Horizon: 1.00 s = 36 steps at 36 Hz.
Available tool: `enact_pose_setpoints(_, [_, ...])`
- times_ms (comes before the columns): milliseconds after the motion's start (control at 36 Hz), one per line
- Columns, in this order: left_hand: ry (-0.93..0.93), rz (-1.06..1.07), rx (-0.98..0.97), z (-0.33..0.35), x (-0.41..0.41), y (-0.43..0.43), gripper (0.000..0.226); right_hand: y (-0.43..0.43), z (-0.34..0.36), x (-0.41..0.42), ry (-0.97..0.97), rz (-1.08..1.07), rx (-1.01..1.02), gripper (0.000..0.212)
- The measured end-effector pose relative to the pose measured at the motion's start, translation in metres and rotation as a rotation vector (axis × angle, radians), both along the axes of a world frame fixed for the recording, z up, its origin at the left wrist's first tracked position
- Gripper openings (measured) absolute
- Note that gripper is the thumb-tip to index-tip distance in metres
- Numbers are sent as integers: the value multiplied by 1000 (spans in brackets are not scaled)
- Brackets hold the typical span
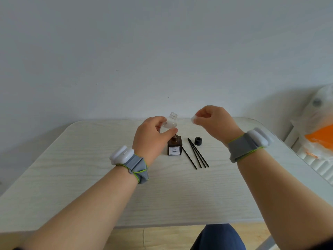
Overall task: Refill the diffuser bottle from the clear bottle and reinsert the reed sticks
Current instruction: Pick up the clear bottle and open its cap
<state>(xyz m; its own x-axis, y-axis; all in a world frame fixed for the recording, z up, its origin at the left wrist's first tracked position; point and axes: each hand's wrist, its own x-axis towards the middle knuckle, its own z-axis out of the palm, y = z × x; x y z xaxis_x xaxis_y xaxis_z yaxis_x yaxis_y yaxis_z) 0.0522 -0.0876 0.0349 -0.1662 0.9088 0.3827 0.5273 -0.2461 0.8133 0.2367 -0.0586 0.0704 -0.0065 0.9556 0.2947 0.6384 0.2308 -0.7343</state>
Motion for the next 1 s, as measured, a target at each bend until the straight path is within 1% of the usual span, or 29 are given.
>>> enact_pose_setpoints(167, [-19,23,-2,-3,-3,1,39,7,-38,13,-208,-94,-66,23])
enact_pose_setpoints(306, [-10,42,-7,-5,-6,4,40,9,-56,18,-363,-95,-118,22])
enact_pose_setpoints(417, [-12,38,-17,-7,-8,4,45,12,-63,20,-451,-85,-157,23])
enact_pose_setpoints(500, [-12,40,-21,-8,-8,4,44,13,-67,20,-486,-77,-171,23])
enact_pose_setpoints(667, [-10,46,-17,-8,-11,4,39,12,-69,19,-500,-71,-187,22])
enact_pose_setpoints(778, [-15,44,-21,-8,-12,4,39,11,-67,20,-469,-72,-166,27])
enact_pose_setpoints(889, [-23,42,-27,-9,-15,5,38,7,-59,16,-348,-54,-59,28])
enact_pose_setpoints(944, [-24,39,-34,-10,-16,5,38,4,-55,10,-265,-9,-37,27])
enact_pose_setpoints(1000, [-24,38,-40,-12,-17,5,39,1,-53,4,-224,47,-31,29])
